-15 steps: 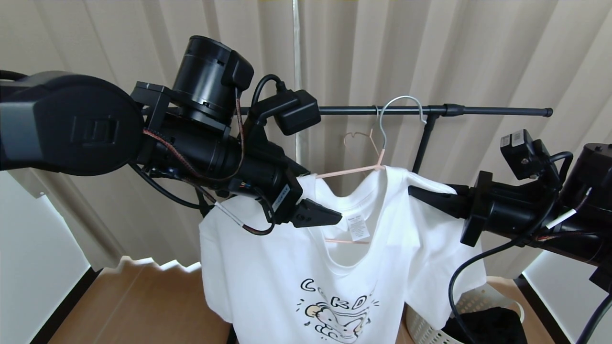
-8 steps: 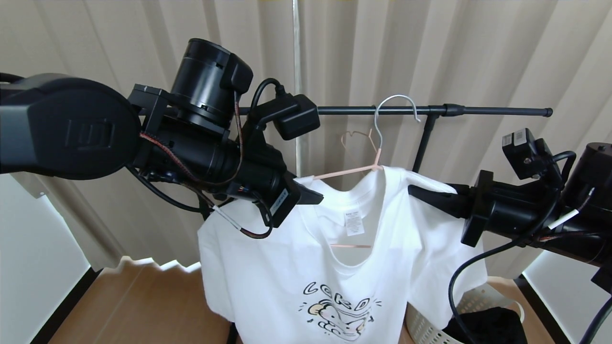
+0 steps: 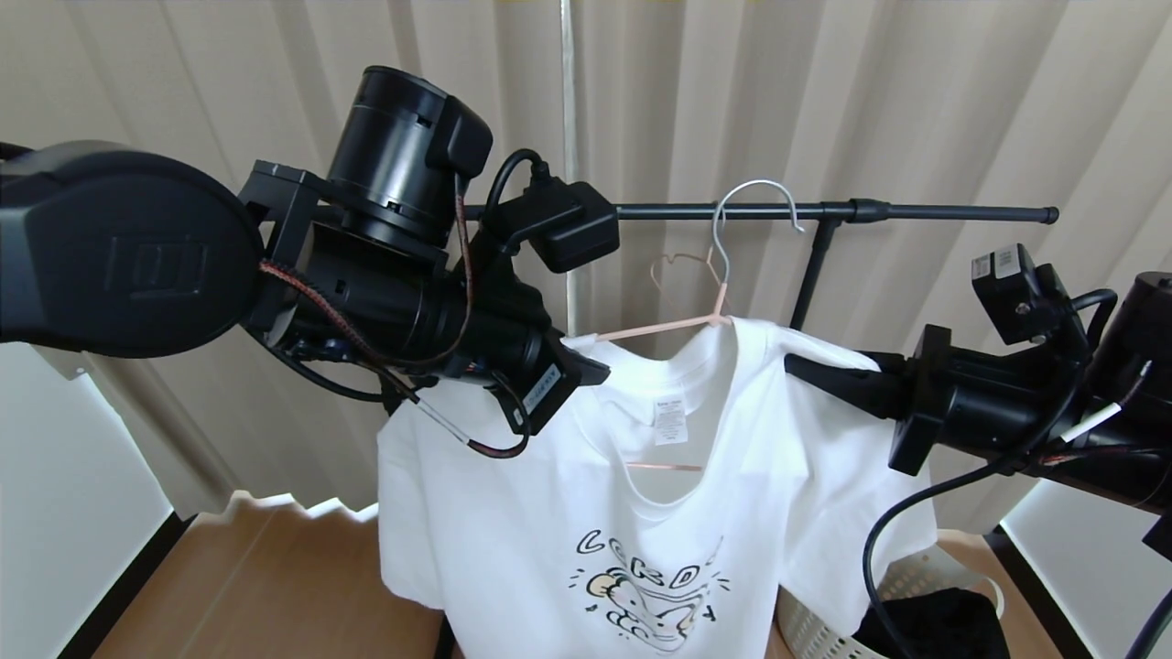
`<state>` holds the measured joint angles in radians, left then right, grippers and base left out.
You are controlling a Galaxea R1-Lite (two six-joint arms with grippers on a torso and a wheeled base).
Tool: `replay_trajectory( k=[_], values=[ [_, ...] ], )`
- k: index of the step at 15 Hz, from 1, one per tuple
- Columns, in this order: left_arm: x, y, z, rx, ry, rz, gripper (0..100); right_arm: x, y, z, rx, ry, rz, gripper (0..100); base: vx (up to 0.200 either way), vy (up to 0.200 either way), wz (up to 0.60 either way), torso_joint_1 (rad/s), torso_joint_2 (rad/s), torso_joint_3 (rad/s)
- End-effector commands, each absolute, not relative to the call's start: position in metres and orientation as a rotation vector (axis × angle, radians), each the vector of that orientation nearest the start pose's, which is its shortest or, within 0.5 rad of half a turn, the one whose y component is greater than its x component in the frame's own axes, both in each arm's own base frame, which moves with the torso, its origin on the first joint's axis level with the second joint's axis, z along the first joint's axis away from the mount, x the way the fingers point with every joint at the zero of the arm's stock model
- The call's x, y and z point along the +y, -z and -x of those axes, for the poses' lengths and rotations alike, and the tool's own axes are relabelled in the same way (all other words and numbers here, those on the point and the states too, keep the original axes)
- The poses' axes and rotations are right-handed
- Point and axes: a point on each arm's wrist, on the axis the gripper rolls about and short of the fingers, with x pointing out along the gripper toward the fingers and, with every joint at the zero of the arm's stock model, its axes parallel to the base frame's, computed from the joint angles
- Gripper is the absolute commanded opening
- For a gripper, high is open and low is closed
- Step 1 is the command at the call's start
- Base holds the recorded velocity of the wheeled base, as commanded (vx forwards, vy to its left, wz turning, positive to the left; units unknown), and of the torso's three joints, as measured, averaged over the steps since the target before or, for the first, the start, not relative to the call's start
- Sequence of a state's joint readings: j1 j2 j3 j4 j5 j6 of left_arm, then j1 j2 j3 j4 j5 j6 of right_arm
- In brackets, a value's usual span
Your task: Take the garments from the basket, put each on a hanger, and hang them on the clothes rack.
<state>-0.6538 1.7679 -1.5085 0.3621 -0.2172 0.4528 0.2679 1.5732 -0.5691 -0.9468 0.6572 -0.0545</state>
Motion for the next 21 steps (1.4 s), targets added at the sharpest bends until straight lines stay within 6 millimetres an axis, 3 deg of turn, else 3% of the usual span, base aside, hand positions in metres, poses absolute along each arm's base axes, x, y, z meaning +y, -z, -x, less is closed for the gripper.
replay_trajectory(
  k=[1,2,13,21],
  values=[
    [-0.203,-0.265,-0.255,0.420,0.975,-0.548,0,0.080,-0.188,-0.241,0.030,-0.926,0.042,0,0.000,0.000,0.00,0.000,0.00,0.000],
    [-0.201,-0.267,-0.253,0.415,0.974,-0.548,0,0.080,-0.187,-0.240,0.029,-0.928,0.055,100,0.000,0.000,0.00,0.000,0.00,0.000],
    [-0.178,-0.272,-0.231,0.206,0.857,-0.523,0,0.064,-0.192,-0.246,0.008,-0.863,0.064,100,0.000,0.000,0.00,0.000,0.00,0.000],
    [-0.159,-0.285,-0.206,0.121,0.830,-0.504,0,0.052,-0.164,-0.276,0.070,-0.803,0.130,100,0.000,0.000,0.00,0.000,0.00,0.000]
  ],
)
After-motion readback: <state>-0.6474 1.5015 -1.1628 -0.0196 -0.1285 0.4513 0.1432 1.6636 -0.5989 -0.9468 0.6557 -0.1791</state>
